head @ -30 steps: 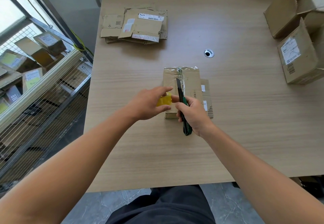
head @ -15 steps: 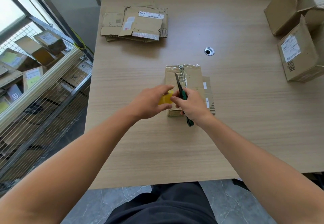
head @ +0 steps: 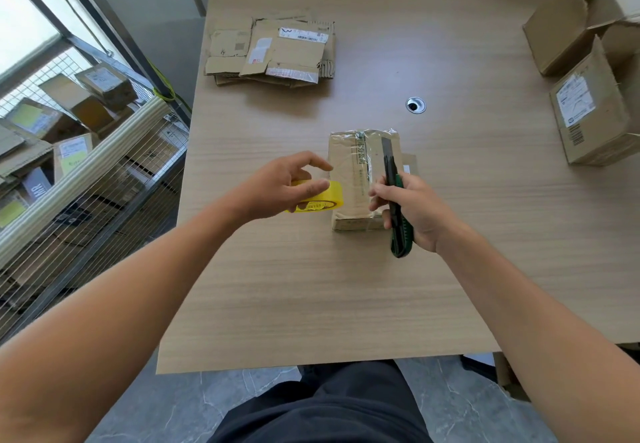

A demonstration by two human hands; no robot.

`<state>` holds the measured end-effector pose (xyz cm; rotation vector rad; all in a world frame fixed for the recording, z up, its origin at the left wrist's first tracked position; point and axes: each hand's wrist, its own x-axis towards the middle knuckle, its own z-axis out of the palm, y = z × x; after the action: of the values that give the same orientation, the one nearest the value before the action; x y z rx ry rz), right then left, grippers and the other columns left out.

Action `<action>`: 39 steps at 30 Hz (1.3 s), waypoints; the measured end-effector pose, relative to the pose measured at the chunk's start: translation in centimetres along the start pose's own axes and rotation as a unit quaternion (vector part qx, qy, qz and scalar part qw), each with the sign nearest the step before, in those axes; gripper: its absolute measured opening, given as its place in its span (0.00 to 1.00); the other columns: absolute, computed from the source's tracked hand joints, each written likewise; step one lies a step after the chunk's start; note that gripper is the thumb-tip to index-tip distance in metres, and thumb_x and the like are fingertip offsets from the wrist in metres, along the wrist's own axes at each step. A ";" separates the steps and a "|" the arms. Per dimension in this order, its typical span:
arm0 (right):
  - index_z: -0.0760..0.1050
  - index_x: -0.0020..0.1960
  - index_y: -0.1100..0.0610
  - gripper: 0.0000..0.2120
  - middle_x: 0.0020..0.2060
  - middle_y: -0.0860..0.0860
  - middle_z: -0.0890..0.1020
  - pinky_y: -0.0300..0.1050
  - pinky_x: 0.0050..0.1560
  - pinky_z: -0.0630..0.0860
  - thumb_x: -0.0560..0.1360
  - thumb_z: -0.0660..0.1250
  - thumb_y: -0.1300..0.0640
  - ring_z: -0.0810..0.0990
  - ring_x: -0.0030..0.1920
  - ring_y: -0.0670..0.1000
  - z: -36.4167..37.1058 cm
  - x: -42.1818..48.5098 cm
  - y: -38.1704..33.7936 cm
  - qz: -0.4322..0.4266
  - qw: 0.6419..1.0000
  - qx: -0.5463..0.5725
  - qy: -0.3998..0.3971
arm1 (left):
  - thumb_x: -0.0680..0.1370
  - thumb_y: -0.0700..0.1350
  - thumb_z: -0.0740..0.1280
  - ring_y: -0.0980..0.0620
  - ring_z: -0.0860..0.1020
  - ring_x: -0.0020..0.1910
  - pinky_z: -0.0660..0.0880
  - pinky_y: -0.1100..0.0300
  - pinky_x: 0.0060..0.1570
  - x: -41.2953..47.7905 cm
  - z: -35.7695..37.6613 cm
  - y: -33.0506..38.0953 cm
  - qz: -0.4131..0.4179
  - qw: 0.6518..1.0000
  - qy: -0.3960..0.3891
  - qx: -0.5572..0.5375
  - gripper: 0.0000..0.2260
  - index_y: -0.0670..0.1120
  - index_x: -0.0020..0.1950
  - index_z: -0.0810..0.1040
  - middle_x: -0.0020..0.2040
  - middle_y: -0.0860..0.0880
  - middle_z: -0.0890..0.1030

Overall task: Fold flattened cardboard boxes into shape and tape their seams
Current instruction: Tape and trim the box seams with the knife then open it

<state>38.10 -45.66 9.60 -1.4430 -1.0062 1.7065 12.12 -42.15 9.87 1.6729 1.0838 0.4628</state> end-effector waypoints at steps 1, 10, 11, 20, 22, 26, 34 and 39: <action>0.71 0.47 0.56 0.06 0.41 0.53 0.79 0.41 0.27 0.72 0.82 0.64 0.64 0.78 0.38 0.50 0.0 -0.3 0.1 0.000 1.000 0.013 0.006 | 0.81 0.50 0.68 0.49 0.76 0.30 0.75 0.58 0.32 0.0 0.2 0.4 0.005 1.000 -0.001 0.005 0.12 0.49 0.64 0.76 0.31 0.51 0.78; 0.71 0.47 0.57 0.06 0.33 0.52 0.75 0.40 0.26 0.71 0.80 0.63 0.66 0.72 0.26 0.45 -4.4 -2.1 3.1 -0.069 0.974 -0.126 0.177 | 0.77 0.67 0.63 0.48 0.81 0.44 0.69 0.57 0.42 0.1 2.6 -2.9 -0.084 0.945 -0.014 0.315 0.19 0.57 0.61 0.77 0.31 0.56 0.78; 0.71 0.48 0.57 0.05 0.34 0.53 0.75 0.41 0.27 0.71 0.81 0.63 0.65 0.72 0.27 0.46 -4.9 -2.1 4.0 -0.054 0.971 -0.140 0.185 | 0.76 0.68 0.63 0.47 0.81 0.44 0.68 0.57 0.43 0.3 2.7 -3.5 -0.089 0.945 -0.007 0.315 0.21 0.57 0.61 0.77 0.30 0.58 0.75; 0.72 0.47 0.55 0.03 0.35 0.53 0.75 0.39 0.27 0.72 0.80 0.64 0.60 0.72 0.28 0.48 -6.9 1.3 8.3 -0.016 0.965 -0.163 0.205 | 0.70 0.77 0.51 0.42 0.80 0.55 0.78 0.48 0.53 3.3 4.8 -7.2 -0.071 0.921 0.010 0.383 0.35 0.71 0.77 0.53 0.51 0.47 0.85; 0.71 0.47 0.54 0.04 0.36 0.54 0.75 0.39 0.27 0.72 0.80 0.63 0.59 0.71 0.29 0.48 -6.9 2.0 8.8 -0.017 0.967 -0.161 0.197 | 0.70 0.78 0.49 0.42 0.80 0.55 0.78 0.47 0.53 3.6 4.8 -7.8 -0.065 0.920 0.010 0.386 0.35 0.73 0.76 0.53 0.50 0.49 0.85; 0.71 0.48 0.54 0.03 0.36 0.53 0.73 0.40 0.27 0.73 0.80 0.63 0.58 0.71 0.28 0.48 -7.3 2.8 9.5 -0.039 0.965 -0.185 0.180 | 0.70 0.77 0.49 0.42 0.80 0.55 0.78 0.48 0.53 3.9 5.4 -8.9 -0.058 0.917 0.022 0.393 0.33 0.73 0.76 0.54 0.50 0.47 0.85; 0.69 0.57 0.55 0.05 0.39 0.52 0.75 0.54 0.38 0.75 0.83 0.63 0.57 0.73 0.36 0.53 -7.5 3.2 12.4 -0.201 0.930 -0.255 0.173 | 0.71 0.76 0.48 0.43 0.81 0.44 0.74 0.54 0.41 3.4 6.0 -8.9 -0.053 0.920 0.030 0.388 0.32 0.72 0.76 0.51 0.31 0.56 0.73; 0.69 0.56 0.58 0.07 0.45 0.59 0.72 0.43 0.44 0.73 0.82 0.63 0.56 0.69 0.44 0.49 -9.0 3.9 13.0 -0.330 0.854 -0.365 0.167 | 0.71 0.76 0.47 0.42 0.80 0.43 0.74 0.53 0.41 3.5 5.7 -9.1 -0.053 0.913 0.022 0.404 0.32 0.72 0.75 0.48 0.31 0.54 0.75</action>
<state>46.21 -47.20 -4.46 -1.4858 -1.7856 0.5512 14.25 -42.00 -1.22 2.2969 1.5128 -0.0519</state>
